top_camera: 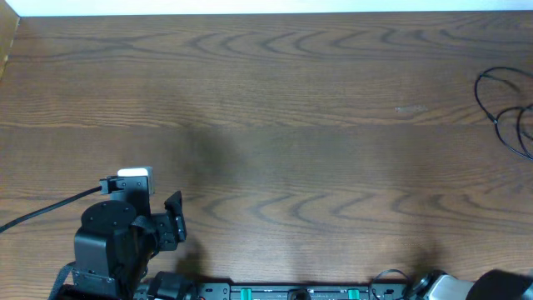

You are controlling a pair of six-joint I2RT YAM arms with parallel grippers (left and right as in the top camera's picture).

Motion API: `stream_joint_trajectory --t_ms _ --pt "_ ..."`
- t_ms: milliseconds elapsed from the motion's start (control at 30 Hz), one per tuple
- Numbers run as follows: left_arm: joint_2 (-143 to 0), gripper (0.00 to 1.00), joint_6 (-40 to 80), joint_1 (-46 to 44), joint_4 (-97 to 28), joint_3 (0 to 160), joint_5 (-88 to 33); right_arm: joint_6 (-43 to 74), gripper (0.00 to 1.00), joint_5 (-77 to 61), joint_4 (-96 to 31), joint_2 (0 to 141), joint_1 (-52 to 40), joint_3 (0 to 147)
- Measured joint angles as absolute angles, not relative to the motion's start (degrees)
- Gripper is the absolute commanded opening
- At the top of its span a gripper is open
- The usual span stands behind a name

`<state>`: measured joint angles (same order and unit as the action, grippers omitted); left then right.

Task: Untangle cables
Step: 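Grasp the center black cable with the right gripper and drag it right, then pull the center black cable off the right edge with the right gripper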

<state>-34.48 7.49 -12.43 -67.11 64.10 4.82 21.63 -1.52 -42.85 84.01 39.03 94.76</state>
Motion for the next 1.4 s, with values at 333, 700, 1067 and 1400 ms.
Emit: stream_joint_trajectory --t_ms 333,700,1067,1400 --pt "-34.48 0.75 7.49 -12.43 -68.99 64.1 4.82 21.63 0.01 -1.72 -40.88 92.88 40.82 94.06" --pt "-34.46 0.75 7.49 -12.43 -69.21 64.1 4.82 21.91 0.01 -8.51 -33.32 100.2 46.02 94.04" --pt "-34.48 0.75 7.49 -12.43 -69.21 64.1 4.82 23.51 0.55 -16.82 -34.11 115.37 54.02 94.0" --pt "-34.46 0.75 7.49 -12.43 -69.21 64.1 4.8 32.88 0.99 -17.65 -38.2 115.98 54.89 93.97"
